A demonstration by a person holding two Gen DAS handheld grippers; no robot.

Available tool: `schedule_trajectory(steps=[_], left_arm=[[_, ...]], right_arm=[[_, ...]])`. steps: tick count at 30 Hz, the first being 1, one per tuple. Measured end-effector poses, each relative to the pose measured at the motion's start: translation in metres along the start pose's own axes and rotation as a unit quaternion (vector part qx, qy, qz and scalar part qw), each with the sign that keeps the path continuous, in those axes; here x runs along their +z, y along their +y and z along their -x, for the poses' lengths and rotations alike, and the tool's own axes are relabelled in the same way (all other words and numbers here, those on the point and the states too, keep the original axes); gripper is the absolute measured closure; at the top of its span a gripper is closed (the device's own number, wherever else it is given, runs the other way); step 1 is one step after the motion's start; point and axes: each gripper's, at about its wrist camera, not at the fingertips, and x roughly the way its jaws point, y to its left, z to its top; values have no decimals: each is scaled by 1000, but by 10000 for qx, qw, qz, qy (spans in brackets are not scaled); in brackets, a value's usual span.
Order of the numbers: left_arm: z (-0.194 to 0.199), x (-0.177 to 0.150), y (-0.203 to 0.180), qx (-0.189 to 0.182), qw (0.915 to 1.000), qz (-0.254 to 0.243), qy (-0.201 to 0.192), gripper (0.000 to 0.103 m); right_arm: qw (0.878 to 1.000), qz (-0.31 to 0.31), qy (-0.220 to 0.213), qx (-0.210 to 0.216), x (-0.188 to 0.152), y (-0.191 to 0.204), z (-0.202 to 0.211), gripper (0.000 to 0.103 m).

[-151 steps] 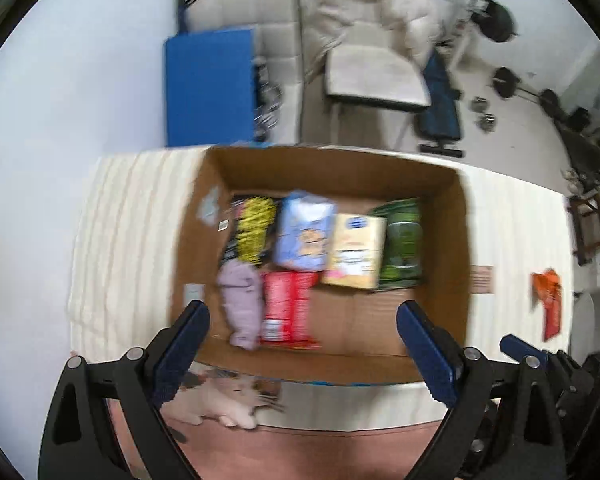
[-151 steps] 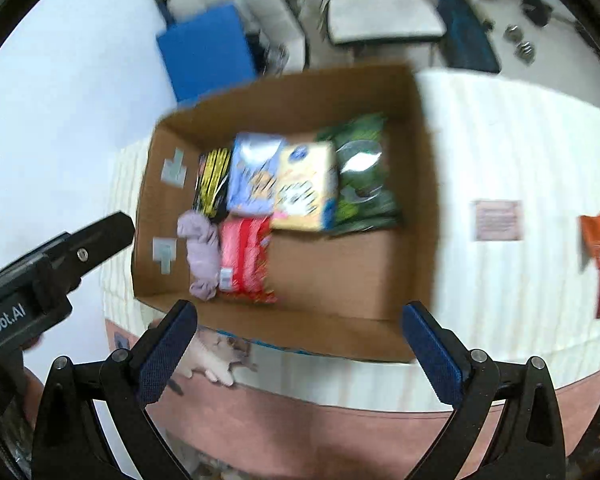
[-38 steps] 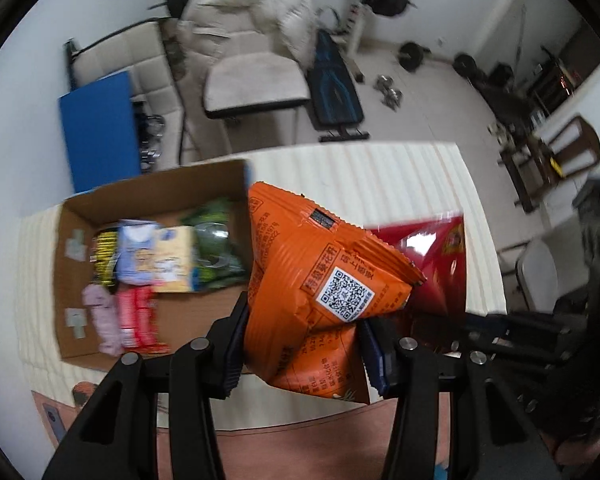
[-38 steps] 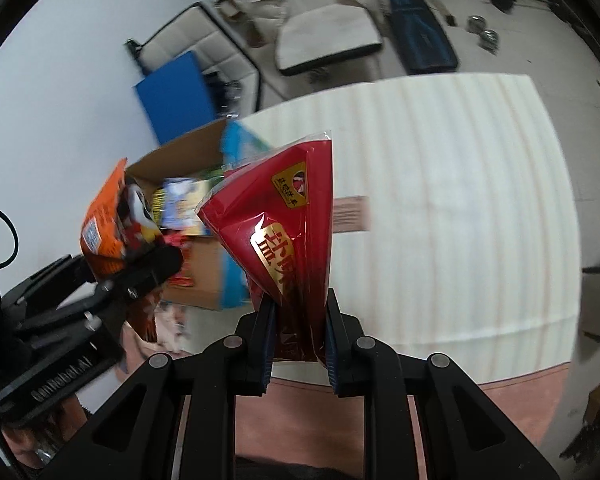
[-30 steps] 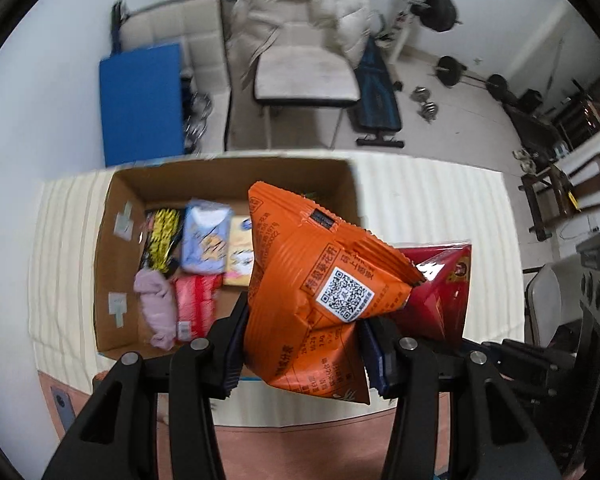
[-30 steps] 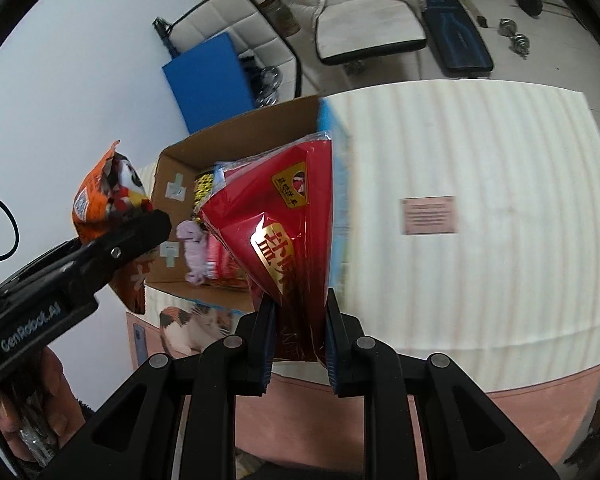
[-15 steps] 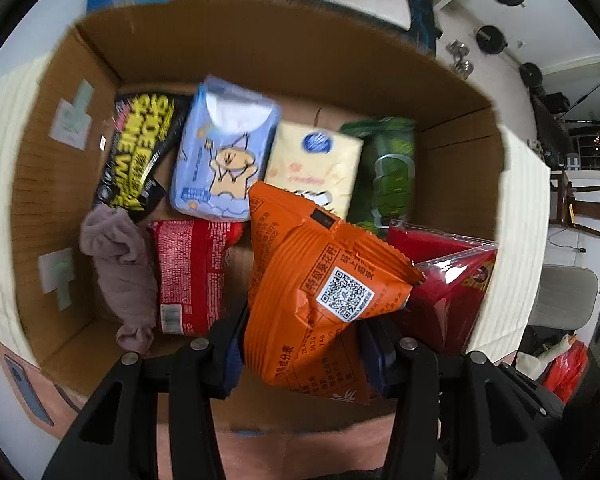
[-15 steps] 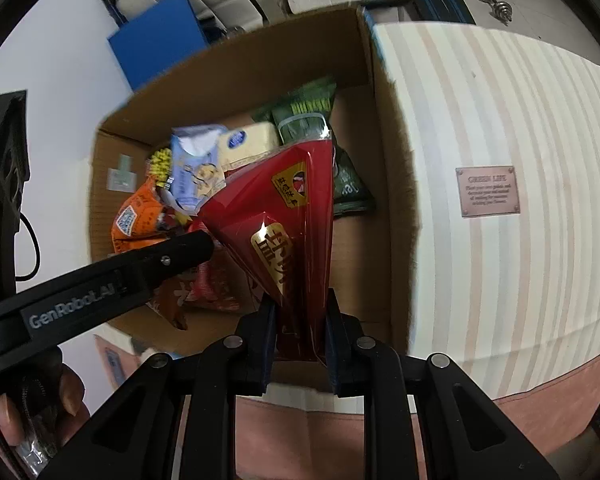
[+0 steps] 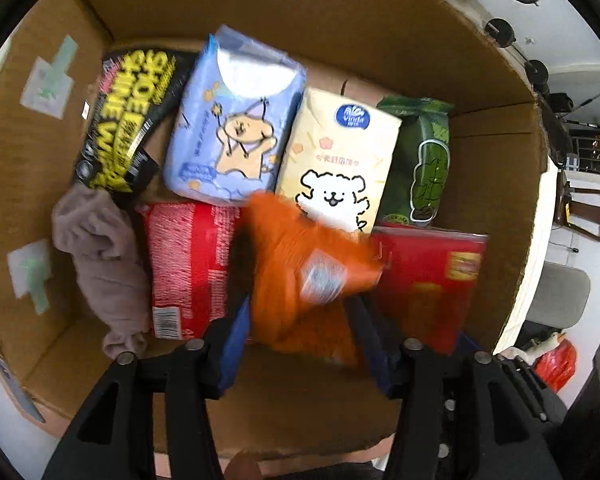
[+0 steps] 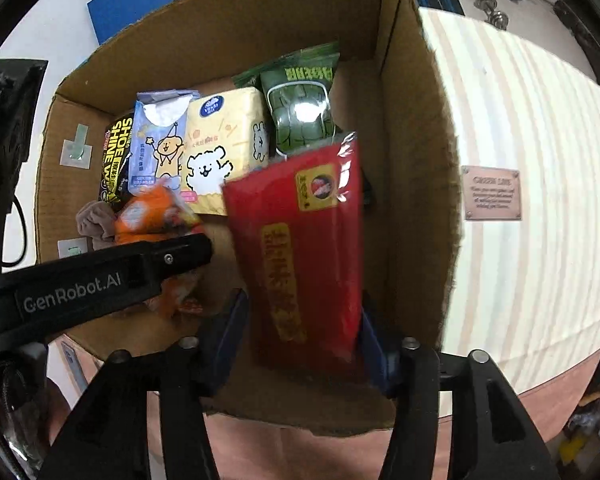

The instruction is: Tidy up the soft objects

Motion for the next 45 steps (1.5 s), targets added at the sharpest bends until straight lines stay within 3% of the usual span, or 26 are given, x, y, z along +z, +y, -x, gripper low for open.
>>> schedule_trajectory(steps=[5, 16, 17, 18, 20, 22, 36, 40, 45], left_arm=[[29, -12, 0, 133, 9994, -105, -293, 33], [79, -44, -3, 642, 9920, -256, -1052, 32], [81, -46, -2, 675, 9912, -255, -1110, 28], [84, -50, -1, 699, 9904, -257, -1165, 19], [88, -54, 1, 762, 9883, -251, -1299, 10], [89, -55, 2, 839, 9870, -248, -1349, 10], [98, -74, 10, 1250, 9756, -123, -1798, 9], [113, -90, 0, 1239, 9715, -183, -2013, 9], [141, -122, -18, 1243, 9605, -302, -2473, 9]], right_arm=[[9999, -17, -79, -79, 0, -1, 16, 42], [9996, 83, -281, -35, -11, 5, 52, 40], [9996, 111, -269, -22, -12, 6, 54, 38], [9996, 153, -249, -45, -14, 8, 55, 35], [9994, 217, -270, -76, -18, 11, 58, 14], [9990, 309, -307, -95, -22, 14, 61, 6], [9950, 219, -715, -660, -32, 13, 68, 5], [9932, 221, -890, -714, -39, 10, 81, 4], [9897, 270, -1248, -646, -54, 7, 115, 0]])
